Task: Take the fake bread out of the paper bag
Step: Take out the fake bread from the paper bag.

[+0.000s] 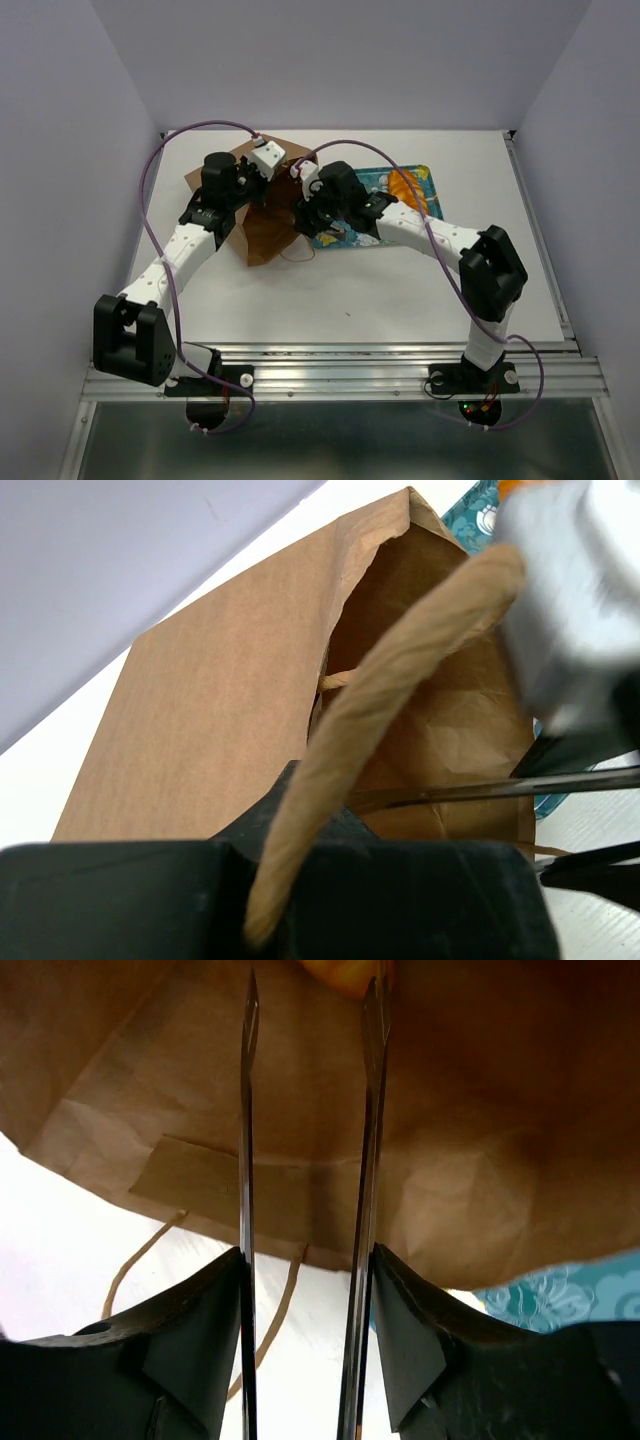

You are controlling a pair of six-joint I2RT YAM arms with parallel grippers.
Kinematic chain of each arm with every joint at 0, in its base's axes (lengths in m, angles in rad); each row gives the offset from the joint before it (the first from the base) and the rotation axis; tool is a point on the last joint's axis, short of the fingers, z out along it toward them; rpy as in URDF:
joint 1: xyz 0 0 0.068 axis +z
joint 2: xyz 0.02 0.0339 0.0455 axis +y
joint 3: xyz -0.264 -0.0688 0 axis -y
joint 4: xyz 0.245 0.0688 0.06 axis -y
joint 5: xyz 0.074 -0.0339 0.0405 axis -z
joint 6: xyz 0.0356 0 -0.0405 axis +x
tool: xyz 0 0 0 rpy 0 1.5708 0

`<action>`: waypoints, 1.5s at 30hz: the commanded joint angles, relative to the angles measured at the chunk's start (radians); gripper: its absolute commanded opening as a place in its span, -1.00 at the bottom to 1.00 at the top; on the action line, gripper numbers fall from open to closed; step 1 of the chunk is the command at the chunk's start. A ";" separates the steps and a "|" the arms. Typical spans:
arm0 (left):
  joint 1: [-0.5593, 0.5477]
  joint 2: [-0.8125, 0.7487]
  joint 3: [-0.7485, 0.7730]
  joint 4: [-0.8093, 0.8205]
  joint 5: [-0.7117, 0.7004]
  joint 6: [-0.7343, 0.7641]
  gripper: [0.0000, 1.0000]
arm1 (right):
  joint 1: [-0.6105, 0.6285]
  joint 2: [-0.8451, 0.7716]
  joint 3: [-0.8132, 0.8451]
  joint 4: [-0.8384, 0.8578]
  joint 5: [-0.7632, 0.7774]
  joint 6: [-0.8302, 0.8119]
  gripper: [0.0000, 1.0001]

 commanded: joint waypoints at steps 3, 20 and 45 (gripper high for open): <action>-0.006 -0.056 -0.013 0.034 0.023 -0.010 -1.00 | 0.046 0.064 0.079 0.088 0.058 -0.150 0.15; -0.009 -0.068 -0.030 0.031 0.054 0.009 -1.00 | 0.086 0.165 0.091 0.270 0.259 -0.191 0.33; -0.012 -0.068 -0.048 0.037 0.192 0.032 -1.00 | 0.095 0.309 0.103 0.399 0.165 -0.104 0.34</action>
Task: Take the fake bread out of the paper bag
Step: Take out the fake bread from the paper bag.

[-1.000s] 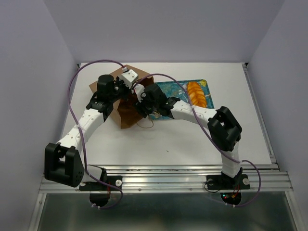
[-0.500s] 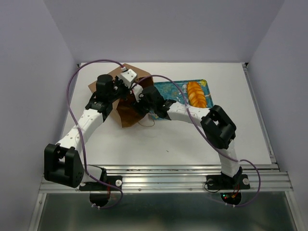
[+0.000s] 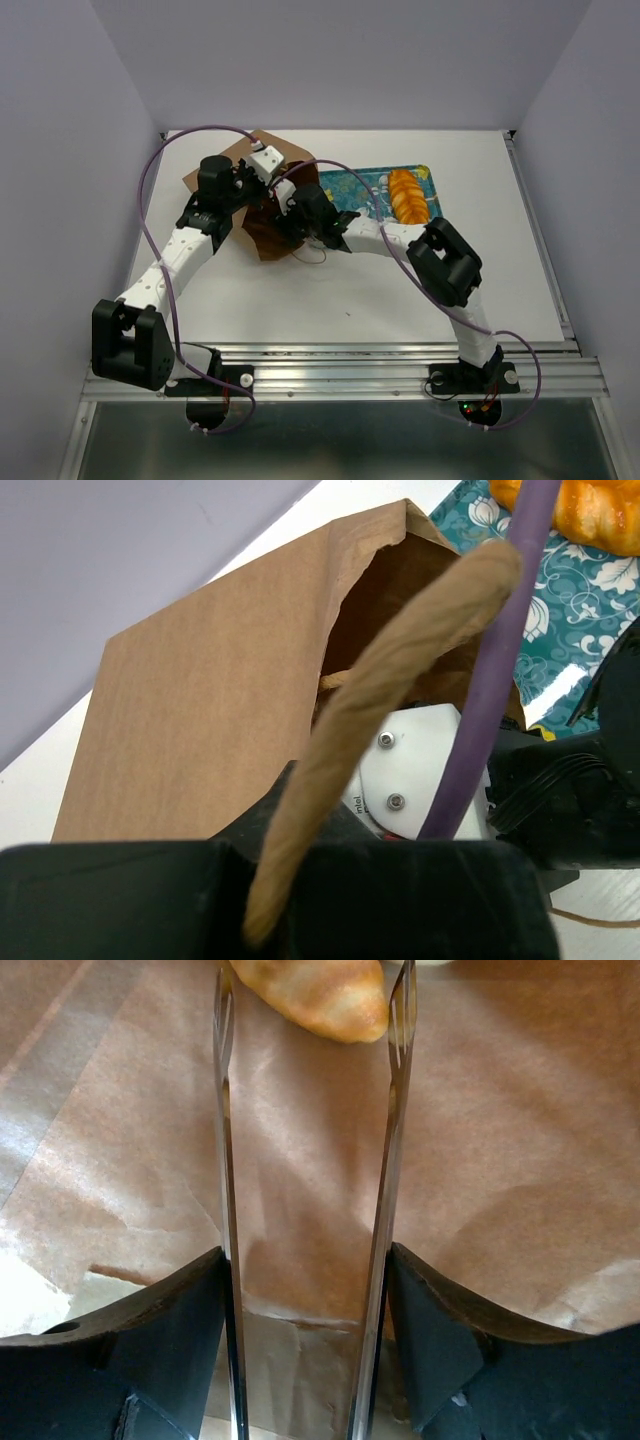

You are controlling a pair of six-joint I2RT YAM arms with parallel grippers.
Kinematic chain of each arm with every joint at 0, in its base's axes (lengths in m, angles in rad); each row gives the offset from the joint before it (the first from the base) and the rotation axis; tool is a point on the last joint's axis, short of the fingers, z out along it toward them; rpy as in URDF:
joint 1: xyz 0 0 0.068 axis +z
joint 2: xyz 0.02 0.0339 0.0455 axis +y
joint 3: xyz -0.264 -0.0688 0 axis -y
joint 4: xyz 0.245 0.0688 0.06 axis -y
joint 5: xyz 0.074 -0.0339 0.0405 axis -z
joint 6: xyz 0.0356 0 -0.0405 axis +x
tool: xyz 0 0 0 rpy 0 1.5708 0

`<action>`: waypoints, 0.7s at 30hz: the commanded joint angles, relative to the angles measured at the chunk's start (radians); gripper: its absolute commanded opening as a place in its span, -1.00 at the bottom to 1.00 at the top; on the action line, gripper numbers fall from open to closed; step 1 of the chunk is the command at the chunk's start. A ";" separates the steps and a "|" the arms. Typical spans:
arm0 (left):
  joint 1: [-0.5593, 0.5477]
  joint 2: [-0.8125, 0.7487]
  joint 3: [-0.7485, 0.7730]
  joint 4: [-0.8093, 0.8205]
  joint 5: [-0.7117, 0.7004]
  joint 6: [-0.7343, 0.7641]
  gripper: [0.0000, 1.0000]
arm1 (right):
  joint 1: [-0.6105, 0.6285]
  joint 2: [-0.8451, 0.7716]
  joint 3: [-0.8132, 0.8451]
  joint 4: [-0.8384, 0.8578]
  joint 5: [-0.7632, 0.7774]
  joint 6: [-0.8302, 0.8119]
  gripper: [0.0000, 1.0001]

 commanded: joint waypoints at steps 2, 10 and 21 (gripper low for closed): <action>-0.026 -0.041 -0.018 0.027 0.143 -0.005 -1.00 | 0.014 0.040 0.057 0.099 -0.046 0.019 0.30; -0.028 -0.039 -0.020 0.033 0.126 -0.016 -1.00 | 0.014 0.025 0.048 0.094 -0.028 0.035 -0.24; -0.028 -0.007 -0.017 0.050 0.054 -0.035 -1.00 | 0.014 -0.174 -0.078 0.082 0.072 0.113 -0.66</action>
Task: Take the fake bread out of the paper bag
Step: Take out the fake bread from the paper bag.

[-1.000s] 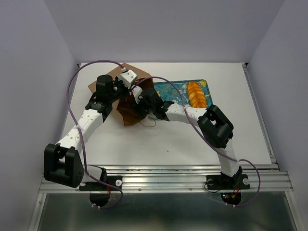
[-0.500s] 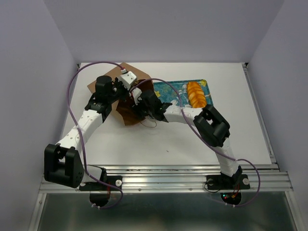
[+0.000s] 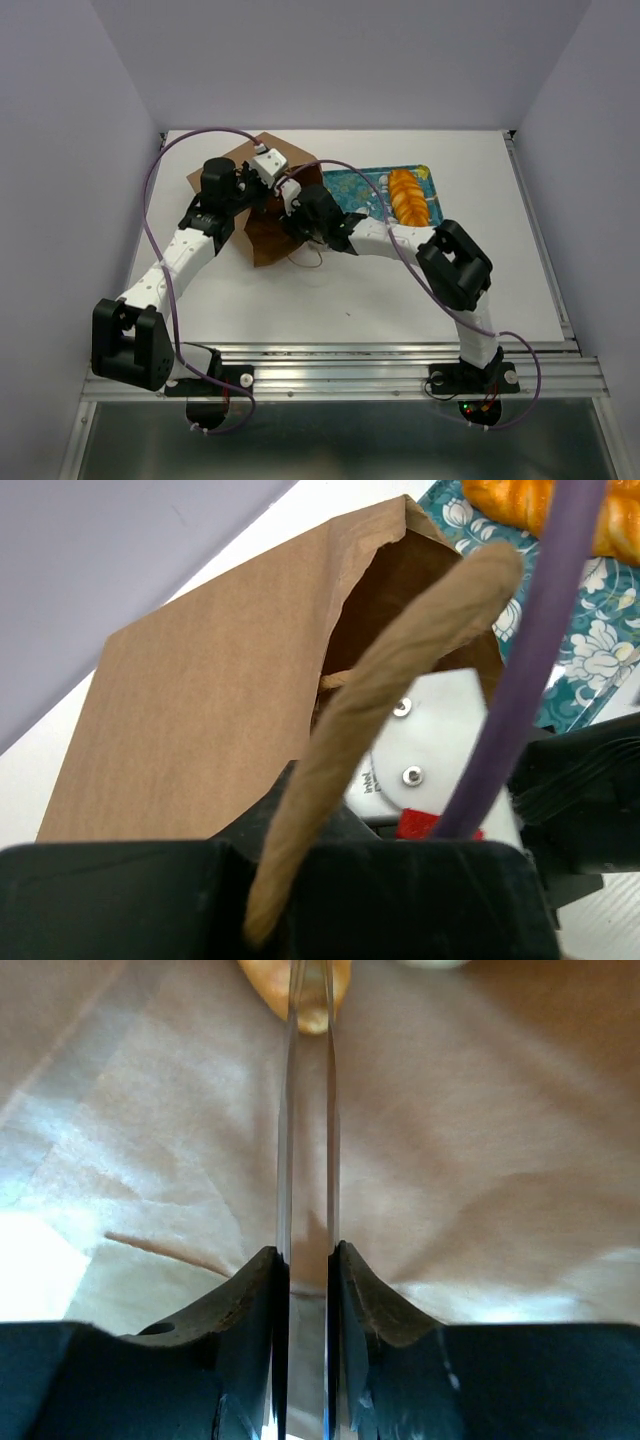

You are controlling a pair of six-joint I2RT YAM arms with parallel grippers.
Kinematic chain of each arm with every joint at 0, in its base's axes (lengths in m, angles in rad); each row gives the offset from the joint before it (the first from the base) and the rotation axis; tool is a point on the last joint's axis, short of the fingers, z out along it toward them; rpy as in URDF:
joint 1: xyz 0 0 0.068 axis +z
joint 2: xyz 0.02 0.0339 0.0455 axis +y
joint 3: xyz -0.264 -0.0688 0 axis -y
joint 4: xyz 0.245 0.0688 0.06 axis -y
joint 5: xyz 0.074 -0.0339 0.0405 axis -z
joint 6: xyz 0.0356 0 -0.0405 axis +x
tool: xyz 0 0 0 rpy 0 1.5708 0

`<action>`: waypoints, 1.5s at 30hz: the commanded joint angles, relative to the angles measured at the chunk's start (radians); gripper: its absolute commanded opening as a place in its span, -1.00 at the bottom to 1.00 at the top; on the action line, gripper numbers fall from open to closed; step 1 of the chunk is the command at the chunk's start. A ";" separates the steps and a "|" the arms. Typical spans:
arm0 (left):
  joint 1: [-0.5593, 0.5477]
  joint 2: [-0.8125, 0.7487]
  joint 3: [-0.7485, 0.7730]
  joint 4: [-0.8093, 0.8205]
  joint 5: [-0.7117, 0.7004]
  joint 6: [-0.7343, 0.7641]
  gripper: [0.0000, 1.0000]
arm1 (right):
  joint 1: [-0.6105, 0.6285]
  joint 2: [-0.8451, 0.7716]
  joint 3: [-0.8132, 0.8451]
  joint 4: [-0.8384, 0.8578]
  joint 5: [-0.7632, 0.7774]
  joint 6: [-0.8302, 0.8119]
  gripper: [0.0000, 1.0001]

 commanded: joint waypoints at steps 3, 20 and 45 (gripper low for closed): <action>-0.018 -0.006 -0.003 0.049 0.037 -0.025 -1.00 | 0.014 -0.193 -0.064 0.053 0.087 0.067 -0.75; -0.017 -0.012 0.002 0.070 -0.015 -0.059 -1.00 | 0.014 -0.413 -0.225 -0.066 0.059 0.206 -0.99; -0.018 0.066 0.060 0.085 -0.023 -0.097 -1.00 | 0.014 -0.888 -0.383 -0.387 0.146 0.304 -0.99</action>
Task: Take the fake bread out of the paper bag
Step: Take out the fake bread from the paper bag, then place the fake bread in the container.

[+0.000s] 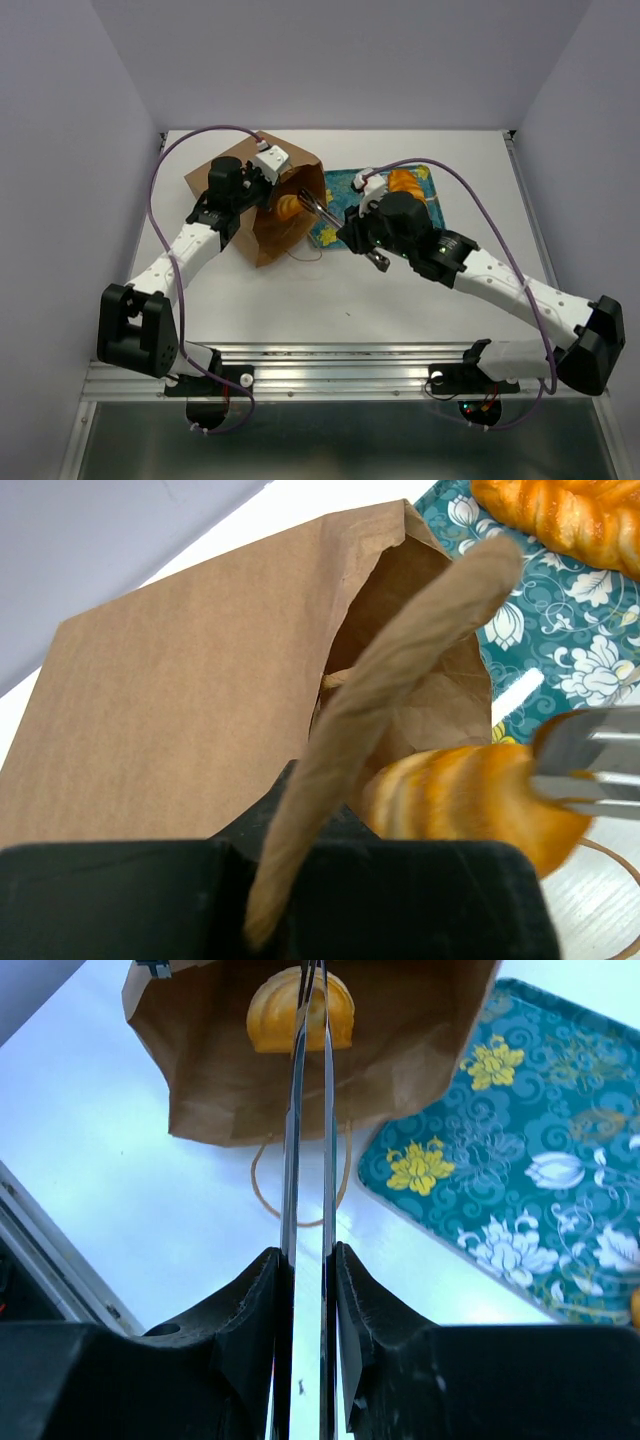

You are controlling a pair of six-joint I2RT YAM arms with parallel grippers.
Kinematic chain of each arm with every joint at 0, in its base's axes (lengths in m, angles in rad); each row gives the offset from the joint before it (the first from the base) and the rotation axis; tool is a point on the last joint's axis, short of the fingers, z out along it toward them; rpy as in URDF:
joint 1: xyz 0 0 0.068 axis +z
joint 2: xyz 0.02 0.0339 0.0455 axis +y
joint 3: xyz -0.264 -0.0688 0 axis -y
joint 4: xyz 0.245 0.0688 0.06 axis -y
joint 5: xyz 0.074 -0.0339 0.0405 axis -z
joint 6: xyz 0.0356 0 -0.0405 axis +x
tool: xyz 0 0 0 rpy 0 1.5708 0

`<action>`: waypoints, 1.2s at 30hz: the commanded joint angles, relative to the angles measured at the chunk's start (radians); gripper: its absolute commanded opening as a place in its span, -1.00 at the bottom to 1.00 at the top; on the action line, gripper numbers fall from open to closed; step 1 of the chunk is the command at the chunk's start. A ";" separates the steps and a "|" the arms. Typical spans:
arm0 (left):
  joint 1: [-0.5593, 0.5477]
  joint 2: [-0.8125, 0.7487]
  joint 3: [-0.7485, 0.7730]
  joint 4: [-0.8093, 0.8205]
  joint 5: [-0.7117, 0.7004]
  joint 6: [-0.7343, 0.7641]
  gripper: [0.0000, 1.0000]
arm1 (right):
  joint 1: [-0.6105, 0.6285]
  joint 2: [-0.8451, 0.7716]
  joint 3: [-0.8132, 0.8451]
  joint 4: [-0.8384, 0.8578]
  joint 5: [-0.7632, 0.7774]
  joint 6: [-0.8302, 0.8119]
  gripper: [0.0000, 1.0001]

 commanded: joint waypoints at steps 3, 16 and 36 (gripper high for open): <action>-0.006 0.011 0.066 0.042 0.009 -0.016 -1.00 | 0.008 -0.143 0.016 -0.194 0.079 0.079 -0.99; -0.006 0.077 0.115 0.036 0.012 -0.022 -1.00 | -0.001 -0.187 0.087 -0.378 0.435 0.137 -0.99; -0.004 0.092 0.119 0.039 -0.006 0.002 -1.00 | -0.313 0.140 0.205 -0.008 0.423 -0.052 -0.99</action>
